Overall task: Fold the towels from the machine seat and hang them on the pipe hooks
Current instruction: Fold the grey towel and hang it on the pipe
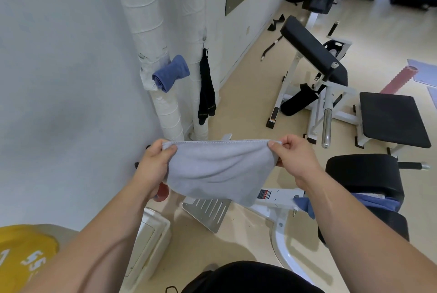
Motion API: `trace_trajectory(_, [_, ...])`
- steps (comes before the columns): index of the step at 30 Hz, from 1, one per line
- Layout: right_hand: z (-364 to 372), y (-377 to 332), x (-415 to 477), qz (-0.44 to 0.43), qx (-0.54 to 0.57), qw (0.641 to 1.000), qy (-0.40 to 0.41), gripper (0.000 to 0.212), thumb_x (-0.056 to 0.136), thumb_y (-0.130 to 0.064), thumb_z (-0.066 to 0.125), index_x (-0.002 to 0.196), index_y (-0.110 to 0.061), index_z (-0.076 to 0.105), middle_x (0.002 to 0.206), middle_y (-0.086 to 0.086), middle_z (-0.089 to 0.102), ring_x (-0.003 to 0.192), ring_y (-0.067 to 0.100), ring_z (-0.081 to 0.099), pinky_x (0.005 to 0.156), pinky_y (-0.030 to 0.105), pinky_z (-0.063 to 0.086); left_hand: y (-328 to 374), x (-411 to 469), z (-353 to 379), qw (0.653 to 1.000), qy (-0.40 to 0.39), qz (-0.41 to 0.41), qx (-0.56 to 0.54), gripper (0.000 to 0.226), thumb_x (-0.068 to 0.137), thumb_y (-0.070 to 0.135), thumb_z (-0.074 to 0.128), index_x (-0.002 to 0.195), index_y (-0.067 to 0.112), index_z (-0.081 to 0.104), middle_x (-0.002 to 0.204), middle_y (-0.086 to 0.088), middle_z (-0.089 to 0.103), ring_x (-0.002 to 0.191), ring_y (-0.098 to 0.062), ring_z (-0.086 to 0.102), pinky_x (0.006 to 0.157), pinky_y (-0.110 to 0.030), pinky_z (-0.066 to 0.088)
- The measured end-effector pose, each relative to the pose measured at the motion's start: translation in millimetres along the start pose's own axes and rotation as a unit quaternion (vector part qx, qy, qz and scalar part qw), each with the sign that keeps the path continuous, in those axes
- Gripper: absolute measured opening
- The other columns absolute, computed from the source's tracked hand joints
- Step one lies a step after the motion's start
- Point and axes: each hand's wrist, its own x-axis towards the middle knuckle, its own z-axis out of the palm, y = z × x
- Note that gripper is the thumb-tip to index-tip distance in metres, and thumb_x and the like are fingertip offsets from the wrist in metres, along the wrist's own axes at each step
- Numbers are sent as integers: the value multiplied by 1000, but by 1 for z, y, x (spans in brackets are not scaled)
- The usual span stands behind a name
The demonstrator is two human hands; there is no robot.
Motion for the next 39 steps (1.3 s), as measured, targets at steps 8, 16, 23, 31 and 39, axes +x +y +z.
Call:
trace_trajectory(8, [31,3,-19,-20,-34,998,45,20,76,-30,72,71,-16,59,61,-3,56,61,23,56,62,60,59,-4,-17,39,999,-5,-35,-28,24,103,22,53,89,11,69,55,6,62,47,-10,52,43,-25,41])
trace_trajectory(16, [83,-6,-56,-115,-38,992,-26,16,88,-18,74,77,-13,64,68,-3,62,58,3,53,58,22,48,0,-46,83,997,-52,43,-45,28,105,20,51,94,7,74,86,-14,77,85,-32,74,84,-52,60])
trace_trajectory(23, [88,-7,-64,-123,19,990,-63,5,92,-12,71,86,-11,71,71,-8,69,62,-2,60,63,15,49,9,-55,80,994,-73,83,5,31,105,13,46,100,13,77,93,-5,80,97,-27,75,94,-56,56])
trace_trajectory(31, [88,-13,-62,-204,-41,968,-139,29,99,-10,53,91,-18,80,101,-3,68,98,6,62,84,18,47,19,-53,72,994,-65,90,-19,21,102,17,56,98,13,76,90,-6,79,86,-17,74,84,-36,57])
trace_trajectory(39, [73,-17,-27,-193,-98,950,-226,42,89,-1,56,116,-29,73,112,-13,57,85,-3,58,76,16,44,20,-26,64,986,-25,123,107,27,103,17,51,83,21,69,64,15,61,61,-1,52,62,-19,43])
